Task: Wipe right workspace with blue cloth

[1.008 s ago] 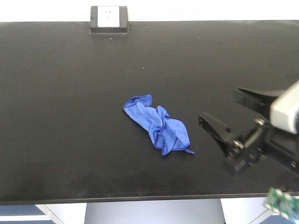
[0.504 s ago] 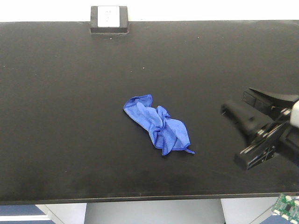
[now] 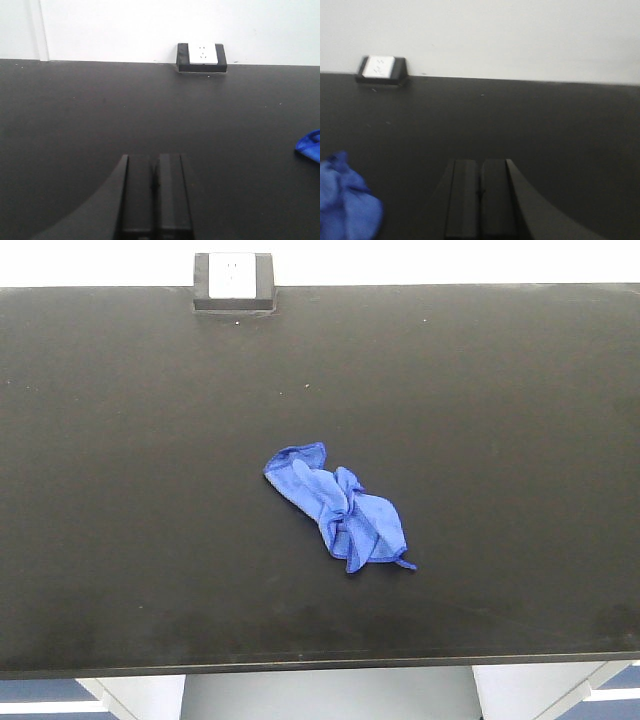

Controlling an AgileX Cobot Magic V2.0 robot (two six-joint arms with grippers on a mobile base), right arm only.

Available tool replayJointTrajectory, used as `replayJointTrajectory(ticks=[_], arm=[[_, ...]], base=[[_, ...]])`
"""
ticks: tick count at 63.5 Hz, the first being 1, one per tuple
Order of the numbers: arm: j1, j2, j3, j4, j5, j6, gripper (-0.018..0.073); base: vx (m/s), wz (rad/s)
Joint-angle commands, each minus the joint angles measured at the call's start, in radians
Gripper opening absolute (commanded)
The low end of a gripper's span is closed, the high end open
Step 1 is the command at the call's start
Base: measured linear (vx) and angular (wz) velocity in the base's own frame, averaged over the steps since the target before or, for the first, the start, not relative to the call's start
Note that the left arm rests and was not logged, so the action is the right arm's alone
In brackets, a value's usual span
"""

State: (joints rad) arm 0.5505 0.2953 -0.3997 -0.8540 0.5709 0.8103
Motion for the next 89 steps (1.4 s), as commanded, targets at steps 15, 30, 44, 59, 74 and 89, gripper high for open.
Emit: replayJointTrajectory(ticks=[15,30,44,59,74,89], arm=[[-0.182,-0.12,-0.027,0.153,0.045,-0.201,-0.0008],[-0.316,-0.125,-0.027,0.182,0.003,-0.2,-0.0008],[-0.328,-0.125,-0.027,0.2,-0.074,-0.201,-0.0008],[-0.434,-0.167,0.02,0.485,-0.237,-0.376,-0.0007],[-0.58,-0.256,0.289,0.796,-0.639,-0.744,-0.0005],[-0.598,-0.256,0.447,0.814,-0.707,-0.765,-0.0005]], base=[[0.0,0.0],[0.0,0.0],[0.0,0.0],[0.0,0.0],[0.0,0.0],[0.0,0.0]])
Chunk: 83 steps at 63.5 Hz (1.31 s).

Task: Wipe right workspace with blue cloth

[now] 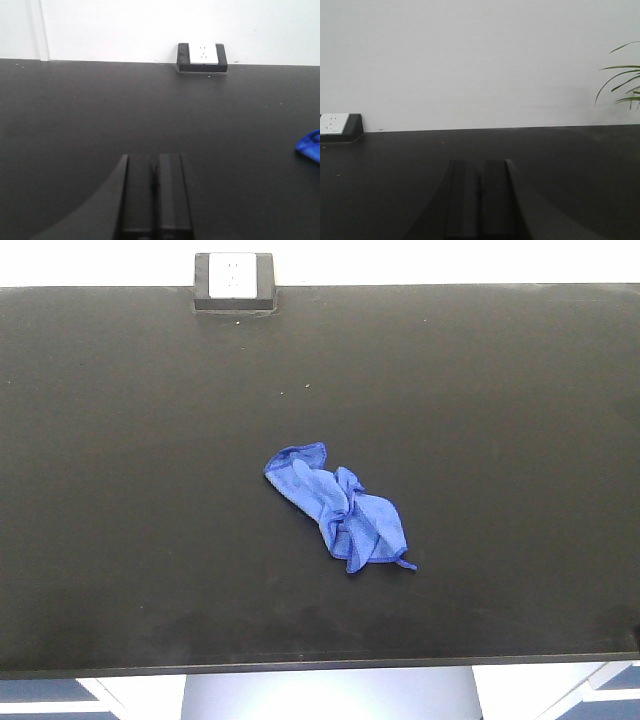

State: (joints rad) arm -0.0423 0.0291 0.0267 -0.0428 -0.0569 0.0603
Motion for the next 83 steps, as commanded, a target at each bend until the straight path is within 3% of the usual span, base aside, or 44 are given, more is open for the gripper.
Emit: replayJointTrajectory(ticks=[1,15,24,50,83], arm=[[-0.005,0.01,0.021,0.001,-0.073,-0.015,-0.0005],[-0.042,0.01,0.022,-0.005,-0.054,-0.031,-0.0005],[-0.097,0.01,0.023,0.055,-0.066,-0.031,-0.0005],[-0.094,0.01,0.023,0.073,0.017,-0.026,-0.0001],[-0.094,0.01,0.022,0.073,0.017,-0.026,0.0]], base=[[0.0,0.0],[0.0,0.0],[0.0,0.0],[0.0,0.0],[0.0,0.0]])
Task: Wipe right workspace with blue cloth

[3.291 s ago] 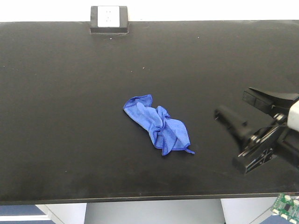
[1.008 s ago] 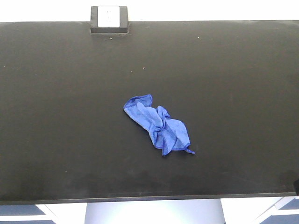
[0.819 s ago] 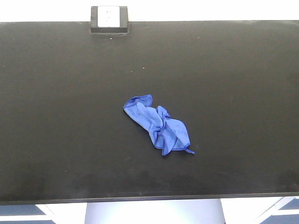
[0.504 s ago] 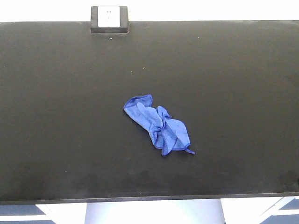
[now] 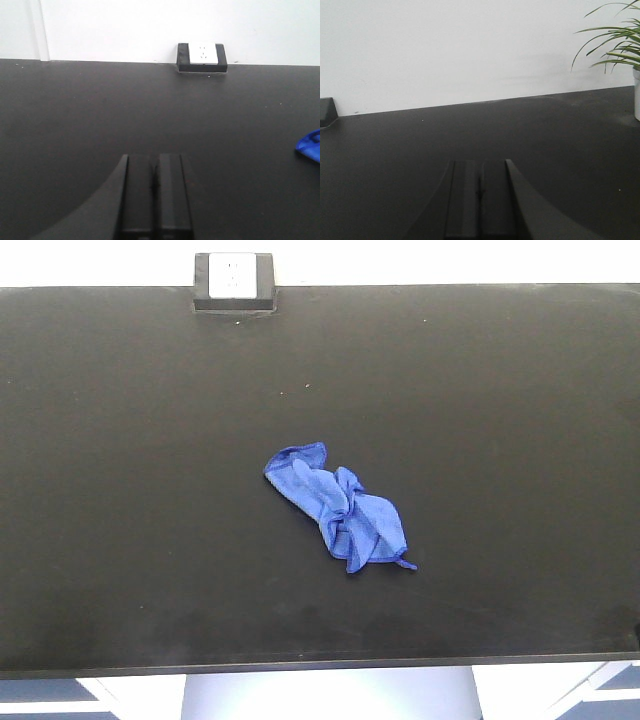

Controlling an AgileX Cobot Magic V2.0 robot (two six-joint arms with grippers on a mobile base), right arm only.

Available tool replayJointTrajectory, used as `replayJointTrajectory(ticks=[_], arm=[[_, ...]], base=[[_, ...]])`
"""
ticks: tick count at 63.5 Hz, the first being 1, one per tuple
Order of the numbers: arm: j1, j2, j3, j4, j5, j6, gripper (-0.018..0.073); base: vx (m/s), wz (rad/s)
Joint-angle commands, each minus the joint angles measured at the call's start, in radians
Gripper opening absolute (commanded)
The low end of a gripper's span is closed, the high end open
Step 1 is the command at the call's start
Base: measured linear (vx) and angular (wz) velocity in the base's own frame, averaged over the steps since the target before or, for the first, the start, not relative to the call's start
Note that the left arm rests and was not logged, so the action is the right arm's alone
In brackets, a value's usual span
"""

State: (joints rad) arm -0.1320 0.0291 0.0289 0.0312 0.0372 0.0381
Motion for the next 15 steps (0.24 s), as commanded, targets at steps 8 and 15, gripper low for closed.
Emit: replayJointTrajectory(ticks=[8,15], arm=[[-0.004,0.01,0.02,-0.001,-0.077,-0.004,0.0],[-0.004,0.01,0.02,-0.001,-0.077,-0.004,0.0]], base=[[0.0,0.0],[0.0,0.0]])
